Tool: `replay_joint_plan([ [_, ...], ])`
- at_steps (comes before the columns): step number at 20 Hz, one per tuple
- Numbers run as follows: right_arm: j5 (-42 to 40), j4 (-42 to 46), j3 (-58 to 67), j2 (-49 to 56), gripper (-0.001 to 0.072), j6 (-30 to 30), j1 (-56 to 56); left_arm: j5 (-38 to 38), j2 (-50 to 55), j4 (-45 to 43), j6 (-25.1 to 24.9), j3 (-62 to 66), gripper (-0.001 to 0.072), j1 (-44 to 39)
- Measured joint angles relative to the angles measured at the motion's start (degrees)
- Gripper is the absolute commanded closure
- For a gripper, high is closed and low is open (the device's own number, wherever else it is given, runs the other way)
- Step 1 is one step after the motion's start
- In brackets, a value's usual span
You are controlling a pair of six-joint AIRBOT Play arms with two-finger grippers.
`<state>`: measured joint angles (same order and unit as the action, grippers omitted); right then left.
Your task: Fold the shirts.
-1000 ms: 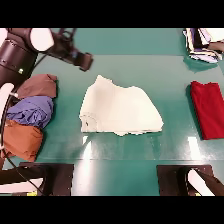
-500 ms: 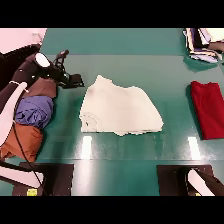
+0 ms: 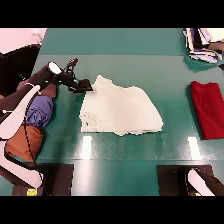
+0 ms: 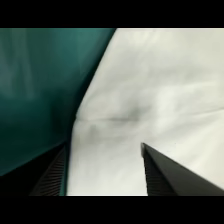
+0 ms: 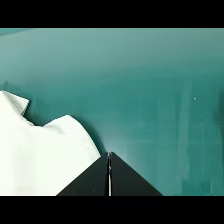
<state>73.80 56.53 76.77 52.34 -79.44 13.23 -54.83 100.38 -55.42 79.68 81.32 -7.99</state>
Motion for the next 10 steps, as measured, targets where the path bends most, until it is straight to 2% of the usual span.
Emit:
replay_joint_plan([
  [2, -0.1, 0.0, 0.0, 0.0, 0.0696, 0.0, 0.0, 0.3, 0.5, 0.5, 0.0, 0.1, 0.0184, -0.6],
  [3, -0.1, 0.0, 0.0, 0.0, 0.0696, 0.0, 0.0, 0.2, 0.6, 0.4, 0.0, 0.2, 0.0457, -0.8],
  [4, -0.1, 0.0, 0.0, 0.0, 0.0695, 0.0, 0.0, 0.0, 0.8, 0.3, 0.0, 0.5, 0.068, -0.9],
  [10, 2.1, 0.4, 0.0, 1.0, 0.0696, 0.0, 0.0, -3.4, -0.1, -1.1, -0.1, 8.0, 0.0685, -0.9],
])
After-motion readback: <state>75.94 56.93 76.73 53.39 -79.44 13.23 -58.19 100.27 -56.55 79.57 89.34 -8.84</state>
